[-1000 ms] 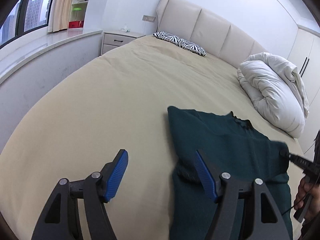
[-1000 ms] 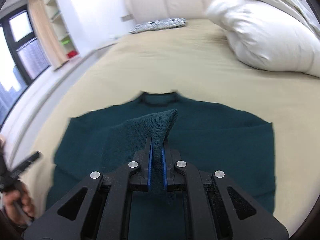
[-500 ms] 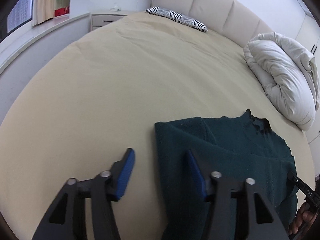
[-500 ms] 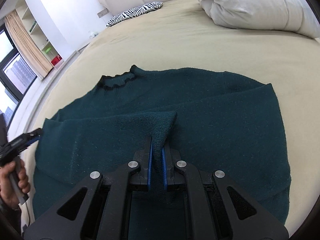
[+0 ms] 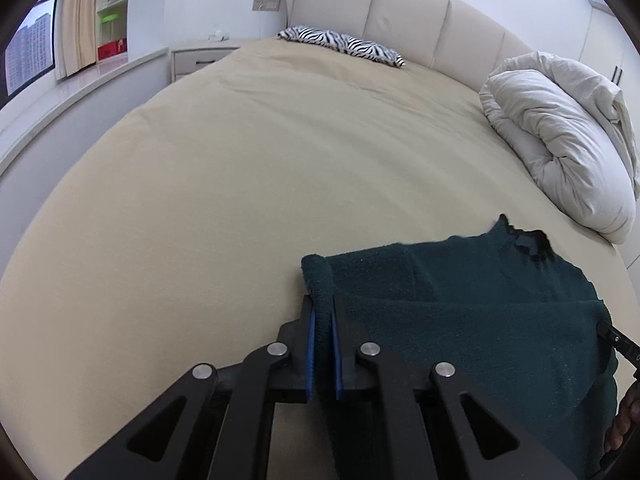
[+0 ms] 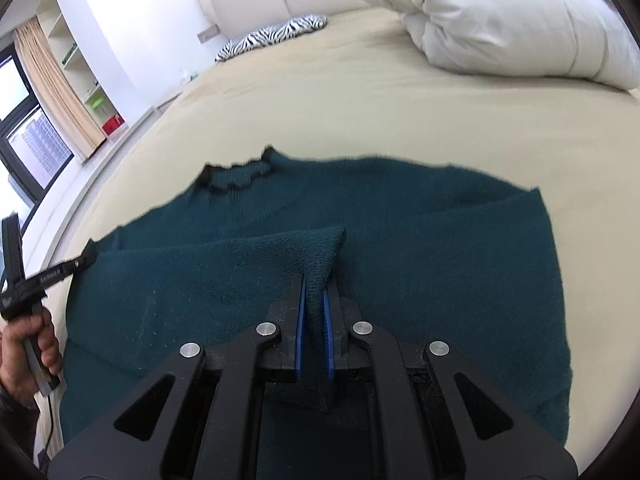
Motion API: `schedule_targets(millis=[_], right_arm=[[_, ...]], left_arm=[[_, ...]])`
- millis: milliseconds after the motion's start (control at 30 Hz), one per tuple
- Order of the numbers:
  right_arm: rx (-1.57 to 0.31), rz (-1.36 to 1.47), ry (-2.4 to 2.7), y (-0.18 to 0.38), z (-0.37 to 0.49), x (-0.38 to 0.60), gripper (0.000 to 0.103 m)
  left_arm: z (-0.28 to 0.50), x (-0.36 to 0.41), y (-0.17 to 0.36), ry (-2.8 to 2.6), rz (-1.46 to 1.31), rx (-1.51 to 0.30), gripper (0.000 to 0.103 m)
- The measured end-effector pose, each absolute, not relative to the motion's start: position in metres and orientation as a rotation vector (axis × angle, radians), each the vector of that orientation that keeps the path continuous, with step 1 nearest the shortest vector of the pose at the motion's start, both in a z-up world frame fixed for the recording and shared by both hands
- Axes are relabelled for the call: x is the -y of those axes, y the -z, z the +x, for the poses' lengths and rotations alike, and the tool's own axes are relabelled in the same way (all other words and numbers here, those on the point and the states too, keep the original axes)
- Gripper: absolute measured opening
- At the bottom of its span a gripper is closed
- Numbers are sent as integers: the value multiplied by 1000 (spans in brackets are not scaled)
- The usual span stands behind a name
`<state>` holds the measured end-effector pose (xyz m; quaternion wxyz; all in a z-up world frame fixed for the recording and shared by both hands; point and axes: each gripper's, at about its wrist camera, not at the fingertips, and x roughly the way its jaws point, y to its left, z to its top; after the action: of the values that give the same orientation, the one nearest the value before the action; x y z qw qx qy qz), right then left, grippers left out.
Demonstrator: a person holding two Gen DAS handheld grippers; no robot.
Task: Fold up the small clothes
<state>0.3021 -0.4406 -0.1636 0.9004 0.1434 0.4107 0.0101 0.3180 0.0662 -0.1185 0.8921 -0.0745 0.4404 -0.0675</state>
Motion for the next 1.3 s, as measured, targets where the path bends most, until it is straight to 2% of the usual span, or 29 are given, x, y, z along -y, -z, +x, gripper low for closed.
schedule_targets(millis=[133,267,333,400,433,500,533,567,633,667,700,767,800,833,867,1100,1300], right_arm=[[-925,281,17,188,316,444,6],[-931,347,2,192,315,449,8],[-946,355,-7,185,312,446,11],[-951,403,-31,181,309,450,11],[-952,424,-31,180,307,452,12],[-954,486,-44,180,304,457,19],[-955,515,-61,181,303,458,27],[-955,530,-70,181,302,457,41],[-961,528,-84,184,301,450,45],[-964,495,-83,185,301,445,45],[-974,439,-71,186,301,438,43],[-988,372,-37,187,300,432,23],[-992,374,-28,187,299,436,16],[-993,387,-26,186,298,440,8],[-992,406,-25,184,296,445,7],[-958,408,-38,168,277,437,6],[-1000,453,-27,194,287,447,5]], left_arm=[[321,-59,126,126,-101,-918,9],[309,-75,108,104,-148,-891,19],[293,-88,98,116,-206,-874,28],[278,-93,95,118,-207,-883,44],[268,-93,93,122,-203,-888,46],[250,-89,94,144,-189,-902,53],[244,-85,97,143,-162,-916,55],[239,-81,101,137,-137,-927,55],[236,-71,113,127,-90,-946,53],[236,-70,117,131,-93,-944,45],[238,-70,119,145,-103,-949,30],[238,-65,118,179,-106,-958,15],[237,-62,116,174,-84,-953,11],[235,-60,114,178,-67,-947,10],[233,-60,113,179,-63,-945,9],[228,-72,114,160,-70,-937,7],[229,-73,124,147,-66,-931,7]])
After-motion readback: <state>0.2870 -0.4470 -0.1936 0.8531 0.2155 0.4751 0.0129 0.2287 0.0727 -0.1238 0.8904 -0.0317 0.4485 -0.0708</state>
